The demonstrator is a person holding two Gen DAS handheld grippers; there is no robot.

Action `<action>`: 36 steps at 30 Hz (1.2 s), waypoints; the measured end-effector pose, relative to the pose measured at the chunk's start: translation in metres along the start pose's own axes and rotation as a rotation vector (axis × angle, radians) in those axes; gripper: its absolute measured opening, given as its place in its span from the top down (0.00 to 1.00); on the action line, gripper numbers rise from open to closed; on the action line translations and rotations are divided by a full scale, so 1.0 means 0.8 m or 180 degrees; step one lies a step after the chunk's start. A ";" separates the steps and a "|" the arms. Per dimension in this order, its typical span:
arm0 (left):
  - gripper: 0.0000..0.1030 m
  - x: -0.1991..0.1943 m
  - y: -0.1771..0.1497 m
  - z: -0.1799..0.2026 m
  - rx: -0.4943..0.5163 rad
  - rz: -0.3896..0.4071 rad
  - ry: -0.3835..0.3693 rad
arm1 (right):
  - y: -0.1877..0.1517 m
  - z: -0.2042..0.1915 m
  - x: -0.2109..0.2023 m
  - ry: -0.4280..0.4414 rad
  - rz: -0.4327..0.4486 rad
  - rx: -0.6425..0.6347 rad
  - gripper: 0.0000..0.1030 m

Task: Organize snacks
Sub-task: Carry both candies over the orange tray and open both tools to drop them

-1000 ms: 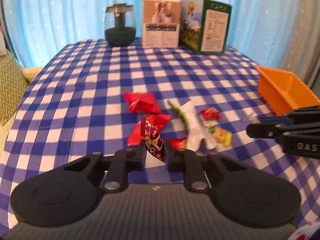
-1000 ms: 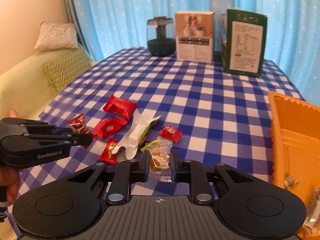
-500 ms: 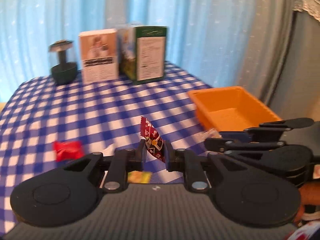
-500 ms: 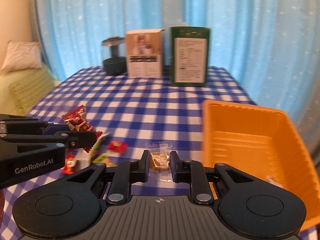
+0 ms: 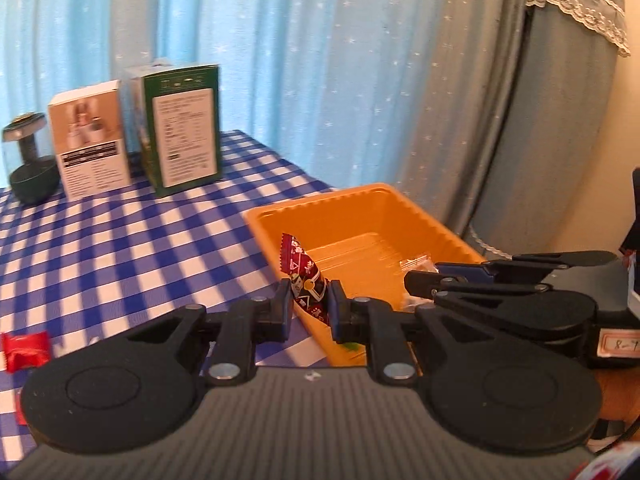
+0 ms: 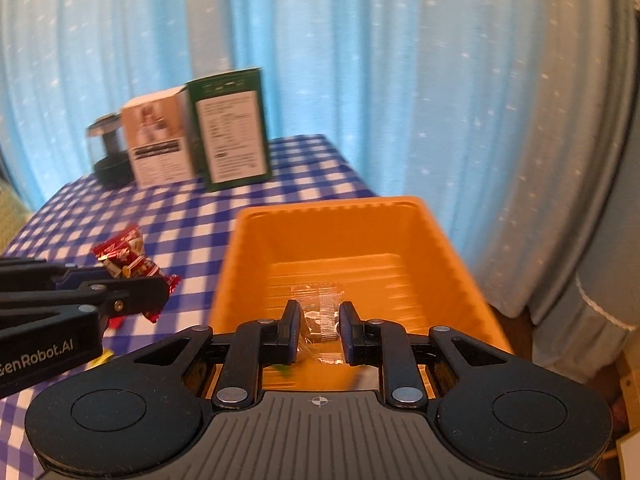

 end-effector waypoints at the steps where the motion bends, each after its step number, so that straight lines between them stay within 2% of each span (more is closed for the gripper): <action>1: 0.84 0.004 0.001 0.004 0.0008 -0.0008 -0.0021 | 0.000 0.007 -0.001 -0.0023 0.0004 0.0026 0.79; 9: 0.84 0.031 0.001 0.032 0.0056 -0.0089 -0.0139 | -0.004 0.039 -0.001 -0.0126 -0.0019 0.0137 0.79; 19: 0.84 0.056 -0.009 0.040 0.0098 -0.0199 -0.0158 | -0.011 0.056 0.006 -0.0150 -0.0104 0.0307 0.79; 20: 0.82 0.058 -0.011 0.042 0.0124 -0.0217 -0.0177 | -0.011 0.056 0.006 -0.0146 -0.0104 0.0316 0.79; 21: 0.75 0.060 -0.014 0.043 0.0157 -0.0253 -0.0179 | -0.012 0.055 0.006 -0.0142 -0.0106 0.0323 0.79; 22: 0.72 0.061 -0.017 0.043 0.0184 -0.0286 -0.0159 | -0.012 0.055 0.006 -0.0141 -0.0109 0.0325 0.79; 36: 0.71 0.041 -0.018 0.010 0.0050 -0.0229 0.0003 | -0.008 0.044 0.006 -0.0020 -0.0069 0.0363 0.79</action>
Point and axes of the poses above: each gripper's, at about its wrist camera, not at the fingertips, and x roughly the way its jaws point, z to its right, y to its top, the point moved 6 cm from there along x, roughly the way its jaws point, and after that the axes turned 4 degrees about -x, right-handed, at the moved point
